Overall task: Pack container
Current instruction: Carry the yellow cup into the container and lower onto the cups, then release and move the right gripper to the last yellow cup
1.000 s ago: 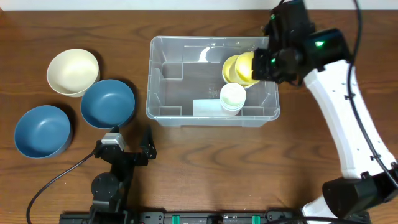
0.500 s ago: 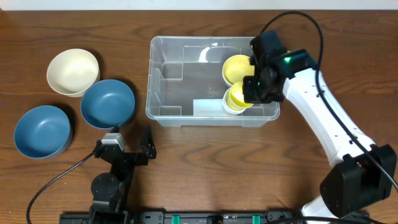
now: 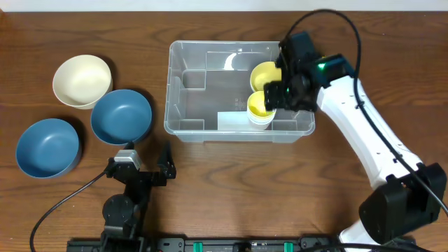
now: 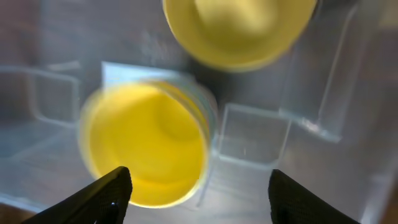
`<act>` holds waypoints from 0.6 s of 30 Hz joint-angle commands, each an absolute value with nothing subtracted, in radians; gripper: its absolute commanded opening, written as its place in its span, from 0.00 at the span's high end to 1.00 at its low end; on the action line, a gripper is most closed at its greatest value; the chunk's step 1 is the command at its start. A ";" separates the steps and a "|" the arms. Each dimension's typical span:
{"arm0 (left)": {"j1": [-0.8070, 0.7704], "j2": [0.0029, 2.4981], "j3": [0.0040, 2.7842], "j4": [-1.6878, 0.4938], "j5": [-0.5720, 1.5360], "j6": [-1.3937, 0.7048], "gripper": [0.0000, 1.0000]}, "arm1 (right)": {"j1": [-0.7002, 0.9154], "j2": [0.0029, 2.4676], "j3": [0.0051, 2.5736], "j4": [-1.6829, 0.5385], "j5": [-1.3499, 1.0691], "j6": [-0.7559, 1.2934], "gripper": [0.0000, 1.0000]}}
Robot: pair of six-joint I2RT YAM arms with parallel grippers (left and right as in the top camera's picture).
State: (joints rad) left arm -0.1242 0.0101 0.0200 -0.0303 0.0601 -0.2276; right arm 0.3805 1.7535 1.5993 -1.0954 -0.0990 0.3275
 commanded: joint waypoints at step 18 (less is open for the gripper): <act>-0.118 0.004 0.004 -0.067 0.057 -0.207 0.02 | 0.051 1.870 1.718 -1.041 0.075 0.441 0.30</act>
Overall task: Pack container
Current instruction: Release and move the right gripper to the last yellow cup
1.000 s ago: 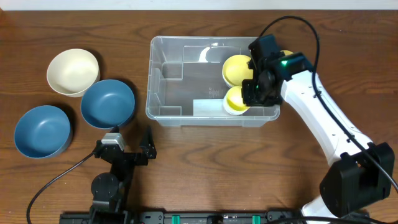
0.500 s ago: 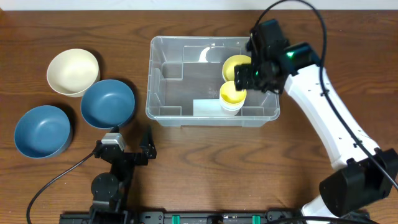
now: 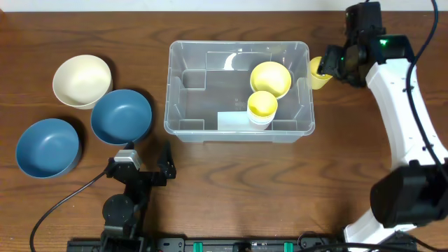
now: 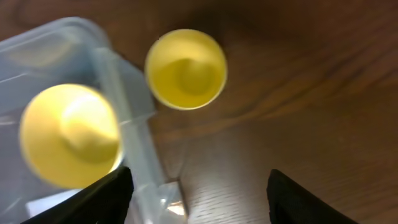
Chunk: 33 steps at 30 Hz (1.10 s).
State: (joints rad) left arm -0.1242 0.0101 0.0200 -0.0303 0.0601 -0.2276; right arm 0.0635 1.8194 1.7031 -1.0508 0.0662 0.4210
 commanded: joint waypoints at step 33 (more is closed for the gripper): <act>-0.118 0.004 0.004 -0.067 0.057 -0.207 0.02 | -0.061 2.141 1.720 -0.936 0.078 0.538 0.99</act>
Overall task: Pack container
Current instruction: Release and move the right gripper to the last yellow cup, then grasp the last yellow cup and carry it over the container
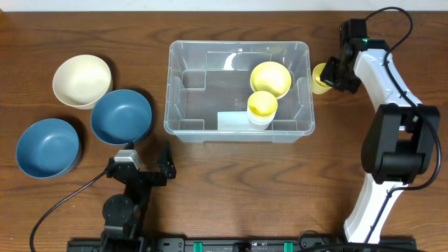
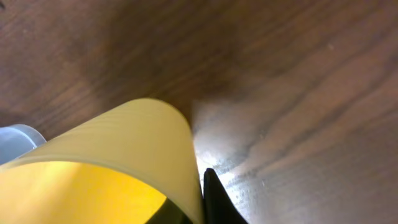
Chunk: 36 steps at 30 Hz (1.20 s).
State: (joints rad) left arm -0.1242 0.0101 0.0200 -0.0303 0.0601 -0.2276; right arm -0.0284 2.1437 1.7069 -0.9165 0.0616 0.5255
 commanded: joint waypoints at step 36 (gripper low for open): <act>-0.118 0.004 0.004 -0.067 0.057 -0.207 0.02 | 0.344 1.666 1.632 -1.097 -0.076 0.389 0.99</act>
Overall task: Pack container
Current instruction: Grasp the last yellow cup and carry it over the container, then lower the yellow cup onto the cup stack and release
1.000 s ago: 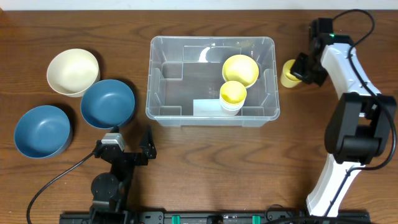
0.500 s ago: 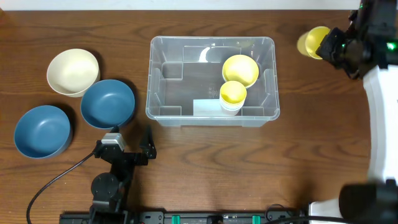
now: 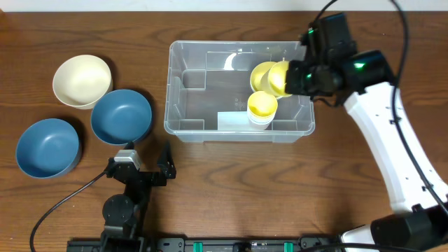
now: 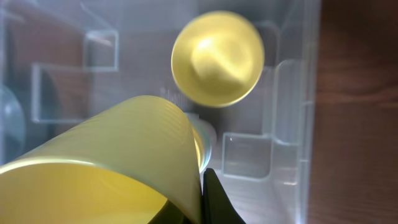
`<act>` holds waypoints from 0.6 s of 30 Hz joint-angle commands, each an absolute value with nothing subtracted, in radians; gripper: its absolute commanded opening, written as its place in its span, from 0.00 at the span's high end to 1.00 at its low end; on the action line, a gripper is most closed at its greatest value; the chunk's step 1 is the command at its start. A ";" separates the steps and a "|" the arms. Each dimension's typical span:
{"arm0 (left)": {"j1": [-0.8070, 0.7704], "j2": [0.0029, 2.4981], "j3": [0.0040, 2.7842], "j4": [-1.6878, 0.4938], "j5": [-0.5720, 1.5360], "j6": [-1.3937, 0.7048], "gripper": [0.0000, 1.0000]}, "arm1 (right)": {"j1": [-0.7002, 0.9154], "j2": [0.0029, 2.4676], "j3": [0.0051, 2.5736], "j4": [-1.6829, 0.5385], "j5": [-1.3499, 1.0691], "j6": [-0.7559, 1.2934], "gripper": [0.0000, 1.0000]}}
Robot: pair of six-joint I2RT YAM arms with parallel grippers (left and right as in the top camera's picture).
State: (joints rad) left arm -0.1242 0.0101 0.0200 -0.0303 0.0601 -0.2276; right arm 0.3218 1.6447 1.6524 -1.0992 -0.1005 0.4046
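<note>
The clear plastic container stands mid-table. In its right part lie a yellow bowl and an upright yellow cup. My right gripper is shut on the wall of a second yellow cup, held tilted over the container's right side, beside the bowl. In the right wrist view this cup hides most of the cup below it. The left arm rests folded at the front edge, and how its jaws stand is unclear.
Left of the container sit a cream bowl and two blue bowls. The container has moulded inner ribs and corner pockets. Bare wooden table lies in front and to the right.
The right gripper, then shut on the yellow cup standing on the table right of the container, now holds that cup in the air over the container's right side.
First my right gripper hung open over a yellow cup standing in the container next to the yellow bowl. Then it was open above another yellow cup on the table to the container's right. It was then shut on that cup's wall, and now the cup is over the container.
</note>
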 commanded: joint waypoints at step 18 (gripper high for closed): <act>-0.118 0.004 0.004 -0.067 0.057 -0.207 0.02 | 0.402 1.699 1.411 -1.010 -0.084 0.395 0.55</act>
